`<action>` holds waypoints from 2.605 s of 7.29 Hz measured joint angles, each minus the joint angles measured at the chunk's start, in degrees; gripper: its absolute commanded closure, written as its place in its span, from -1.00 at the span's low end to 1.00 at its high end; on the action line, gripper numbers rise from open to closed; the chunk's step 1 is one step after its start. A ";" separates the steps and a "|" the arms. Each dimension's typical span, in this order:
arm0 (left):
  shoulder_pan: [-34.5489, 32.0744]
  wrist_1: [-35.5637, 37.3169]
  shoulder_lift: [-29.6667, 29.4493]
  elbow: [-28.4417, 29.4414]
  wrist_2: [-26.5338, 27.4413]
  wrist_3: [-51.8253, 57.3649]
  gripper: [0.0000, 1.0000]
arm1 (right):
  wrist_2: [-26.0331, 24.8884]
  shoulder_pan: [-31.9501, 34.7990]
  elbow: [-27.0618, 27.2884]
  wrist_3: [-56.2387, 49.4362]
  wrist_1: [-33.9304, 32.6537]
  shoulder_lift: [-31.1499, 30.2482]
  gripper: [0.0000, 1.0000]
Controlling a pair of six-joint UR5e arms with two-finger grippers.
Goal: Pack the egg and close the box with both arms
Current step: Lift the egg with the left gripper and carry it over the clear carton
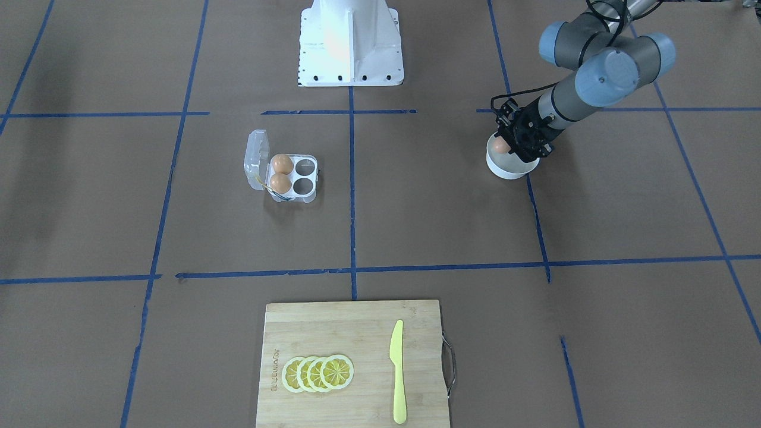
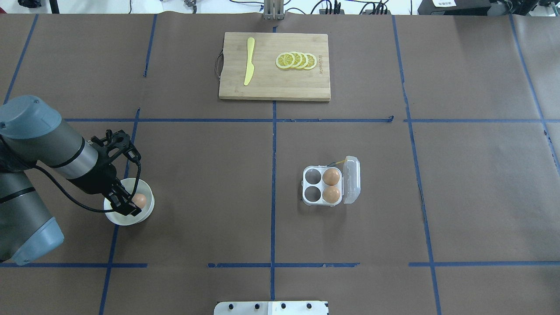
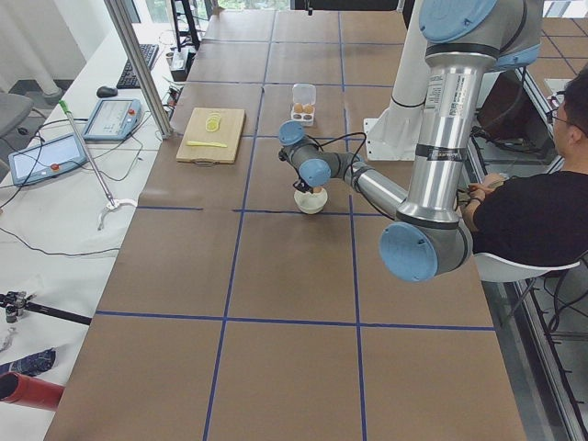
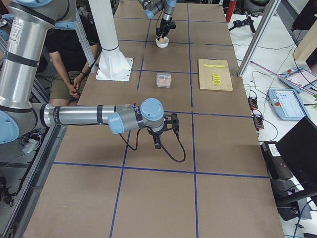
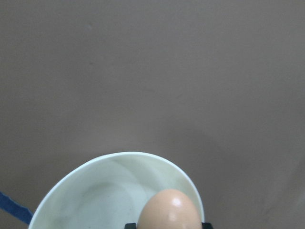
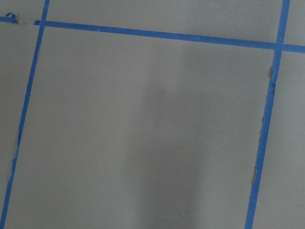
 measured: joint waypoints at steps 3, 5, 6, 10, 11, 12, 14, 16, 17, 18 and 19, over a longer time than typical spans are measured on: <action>1.75 0.16 -7.22 0.12 3.91 -14.96 1.00 | 0.03 0.00 0.03 0.03 0.04 -0.03 -1.00; 6.19 0.12 -18.03 6.06 7.73 -28.52 1.00 | 0.01 0.00 0.02 0.04 0.04 -0.01 -1.00; 8.56 0.06 -22.87 8.75 11.78 -34.60 1.00 | -0.02 0.00 0.01 0.04 0.04 0.02 -1.00; 15.14 -0.64 -43.12 24.97 19.80 -55.03 1.00 | 0.03 -0.06 0.07 0.12 0.11 0.06 -1.00; 16.37 -0.88 -45.00 26.60 22.39 -57.61 1.00 | 0.03 -0.07 0.09 0.12 0.12 0.06 -1.00; 16.97 -1.01 -45.78 27.30 23.82 -58.71 0.55 | 0.03 -0.07 0.09 0.12 0.12 0.06 -1.00; 17.30 -1.13 -46.12 27.74 24.63 -59.21 -0.99 | 0.03 -0.03 0.10 0.15 0.12 0.06 -1.00; 17.34 -1.14 -46.10 27.79 24.84 -59.54 -1.00 | 0.03 -0.06 0.12 0.32 0.12 0.06 -1.00; 17.34 -1.22 -46.06 27.79 24.87 -59.76 -1.00 | 0.03 -0.04 0.15 0.36 0.12 0.06 -1.00; 17.33 -1.45 -45.96 27.79 24.88 -59.90 -1.00 | 0.03 -0.03 0.17 0.40 0.13 0.06 -1.00; 17.30 -1.66 -45.85 27.79 24.88 -59.95 -0.99 | 0.03 -0.04 0.18 0.44 0.12 0.06 -1.00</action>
